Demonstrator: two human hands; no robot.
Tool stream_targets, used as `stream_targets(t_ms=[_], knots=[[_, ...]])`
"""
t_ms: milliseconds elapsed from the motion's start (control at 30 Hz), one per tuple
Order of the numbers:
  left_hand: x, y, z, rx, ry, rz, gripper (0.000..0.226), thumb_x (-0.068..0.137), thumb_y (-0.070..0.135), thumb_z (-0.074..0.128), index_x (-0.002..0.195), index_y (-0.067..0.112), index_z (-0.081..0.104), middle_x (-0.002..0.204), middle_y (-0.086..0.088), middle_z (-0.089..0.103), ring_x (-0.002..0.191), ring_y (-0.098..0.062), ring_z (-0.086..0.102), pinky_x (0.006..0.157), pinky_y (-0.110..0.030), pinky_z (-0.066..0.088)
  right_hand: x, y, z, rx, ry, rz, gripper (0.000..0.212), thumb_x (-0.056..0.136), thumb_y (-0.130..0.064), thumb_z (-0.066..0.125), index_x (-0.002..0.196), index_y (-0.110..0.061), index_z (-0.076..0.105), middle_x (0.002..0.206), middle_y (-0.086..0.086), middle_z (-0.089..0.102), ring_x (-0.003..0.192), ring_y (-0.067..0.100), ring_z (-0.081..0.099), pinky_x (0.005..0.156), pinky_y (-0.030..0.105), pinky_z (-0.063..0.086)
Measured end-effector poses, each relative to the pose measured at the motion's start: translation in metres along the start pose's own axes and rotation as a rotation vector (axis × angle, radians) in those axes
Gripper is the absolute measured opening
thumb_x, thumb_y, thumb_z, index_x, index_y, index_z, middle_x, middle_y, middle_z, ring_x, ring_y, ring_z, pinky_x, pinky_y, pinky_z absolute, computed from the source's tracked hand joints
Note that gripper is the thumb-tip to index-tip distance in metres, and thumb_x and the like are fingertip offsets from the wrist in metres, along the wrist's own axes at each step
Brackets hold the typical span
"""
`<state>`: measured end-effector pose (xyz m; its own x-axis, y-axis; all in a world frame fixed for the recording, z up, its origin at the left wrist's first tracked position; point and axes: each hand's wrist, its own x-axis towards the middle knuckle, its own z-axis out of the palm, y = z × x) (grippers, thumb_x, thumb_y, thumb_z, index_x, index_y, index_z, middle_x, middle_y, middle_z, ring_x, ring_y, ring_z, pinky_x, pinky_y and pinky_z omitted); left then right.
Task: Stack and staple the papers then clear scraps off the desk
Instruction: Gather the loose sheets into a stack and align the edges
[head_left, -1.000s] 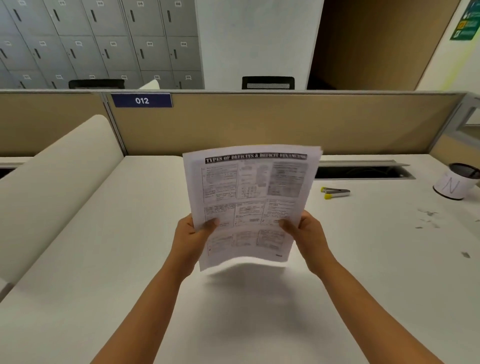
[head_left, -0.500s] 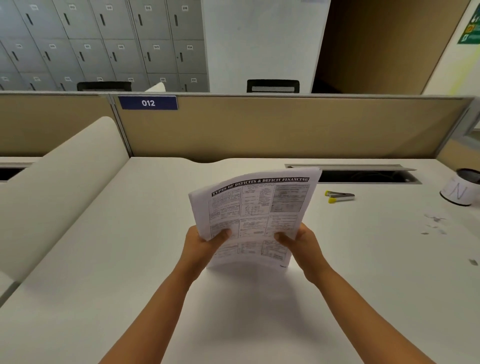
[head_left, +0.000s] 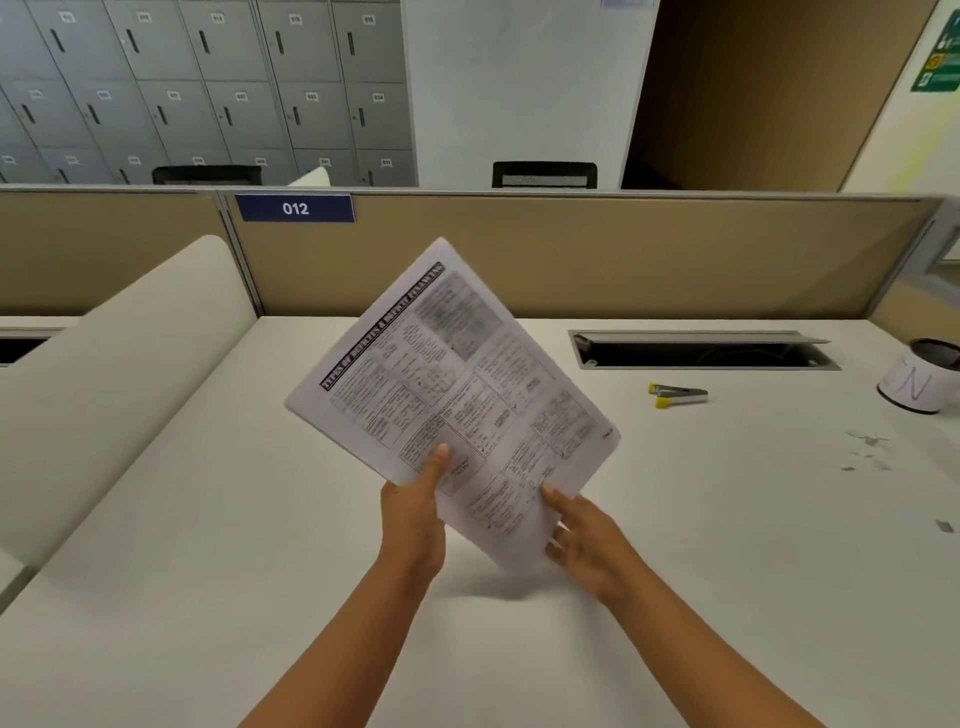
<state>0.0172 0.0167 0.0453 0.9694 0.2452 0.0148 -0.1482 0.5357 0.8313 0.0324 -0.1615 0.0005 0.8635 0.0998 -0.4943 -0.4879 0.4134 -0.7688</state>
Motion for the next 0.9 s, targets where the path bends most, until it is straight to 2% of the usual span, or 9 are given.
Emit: stream_targets(t_ms=[67, 100, 200, 300, 400, 567, 700, 800, 900], knots=[[0.0, -0.003, 0.003, -0.102, -0.01, -0.033, 0.036, 0.085, 0.006, 0.06, 0.111, 0.031, 0.064, 0.121, -0.003, 0.066, 0.112, -0.023, 0.062, 0.092, -0.047, 0.05, 0.003, 0.007, 0.004, 0.087, -0.092, 0.003, 0.063, 0.062, -0.022, 0.077, 0.122, -0.015, 0.058, 0.104, 0.005, 0.075, 0.094, 0.023, 0.07, 0.069, 0.035, 0.059], [0.0, -0.004, 0.003, -0.125, -0.008, -0.049, 0.037, 0.084, 0.006, 0.06, 0.112, 0.031, 0.063, 0.121, -0.003, 0.067, 0.111, -0.023, 0.063, 0.09, -0.046, 0.052, 0.005, 0.008, 0.005, 0.133, -0.123, -0.022, 0.057, 0.064, -0.018, 0.076, 0.118, -0.015, 0.061, 0.106, 0.007, 0.074, 0.093, 0.024, 0.071, 0.067, 0.035, 0.059], [0.003, -0.009, -0.004, -0.156, 0.03, -0.109, 0.044, 0.082, 0.004, 0.061, 0.118, 0.029, 0.058, 0.117, -0.002, 0.068, 0.106, -0.022, 0.066, 0.083, -0.043, 0.056, 0.009, 0.003, 0.002, 0.157, -0.146, -0.137, 0.048, 0.067, -0.01, 0.073, 0.114, -0.013, 0.063, 0.111, 0.01, 0.072, 0.098, 0.025, 0.07, 0.071, 0.037, 0.06], [0.012, -0.006, -0.019, -0.203, 0.099, -0.156, 0.05, 0.081, -0.001, 0.06, 0.124, 0.024, 0.055, 0.117, -0.004, 0.068, 0.105, -0.024, 0.066, 0.086, -0.045, 0.055, 0.006, -0.01, -0.008, -0.041, -0.069, -0.26, 0.046, 0.065, -0.017, 0.075, 0.111, -0.015, 0.065, 0.11, 0.007, 0.072, 0.099, 0.026, 0.069, 0.078, 0.04, 0.058], [0.029, 0.01, -0.042, -0.209, 0.087, -0.149, 0.041, 0.084, -0.001, 0.056, 0.12, 0.017, 0.059, 0.112, -0.007, 0.07, 0.102, -0.025, 0.067, 0.081, -0.042, 0.057, 0.003, -0.025, -0.024, -0.198, 0.027, -0.363, 0.033, 0.072, -0.015, 0.073, 0.104, -0.017, 0.067, 0.109, 0.008, 0.072, 0.098, 0.027, 0.069, 0.085, 0.046, 0.056], [0.052, 0.04, -0.067, 0.255, -0.021, -0.183, 0.029, 0.087, 0.001, 0.052, 0.114, 0.005, 0.062, 0.107, -0.014, 0.069, 0.094, -0.031, 0.066, 0.071, -0.037, 0.058, -0.002, -0.055, -0.041, -0.324, 0.097, -0.475, 0.026, 0.079, -0.007, 0.069, 0.104, -0.012, 0.065, 0.105, 0.01, 0.07, 0.092, 0.023, 0.069, 0.073, 0.033, 0.058], [0.059, 0.053, -0.059, 0.582, -0.144, -0.15, 0.03, 0.085, -0.002, 0.056, 0.114, 0.004, 0.062, 0.107, -0.016, 0.069, 0.099, -0.036, 0.066, 0.082, -0.045, 0.055, -0.005, -0.071, -0.04, -0.41, 0.084, -0.533, 0.019, 0.08, -0.007, 0.069, 0.096, -0.017, 0.065, 0.097, 0.003, 0.071, 0.088, 0.017, 0.068, 0.06, 0.018, 0.057], [0.056, 0.05, -0.053, 0.63, -0.134, -0.092, 0.03, 0.085, -0.004, 0.057, 0.113, 0.004, 0.061, 0.111, -0.017, 0.066, 0.101, -0.033, 0.063, 0.09, -0.047, 0.051, -0.006, -0.072, -0.041, -0.441, 0.068, -0.557, 0.02, 0.081, -0.008, 0.068, 0.097, -0.019, 0.065, 0.098, -0.002, 0.071, 0.091, 0.014, 0.067, 0.065, 0.018, 0.055], [0.046, 0.034, -0.059, 0.643, -0.123, -0.067, 0.028, 0.089, -0.002, 0.053, 0.113, 0.011, 0.058, 0.111, -0.011, 0.065, 0.102, -0.027, 0.062, 0.089, -0.04, 0.05, -0.005, -0.062, -0.046, -0.47, 0.063, -0.533, 0.029, 0.08, -0.007, 0.069, 0.108, -0.012, 0.063, 0.102, 0.003, 0.07, 0.094, 0.018, 0.067, 0.075, 0.025, 0.056]])
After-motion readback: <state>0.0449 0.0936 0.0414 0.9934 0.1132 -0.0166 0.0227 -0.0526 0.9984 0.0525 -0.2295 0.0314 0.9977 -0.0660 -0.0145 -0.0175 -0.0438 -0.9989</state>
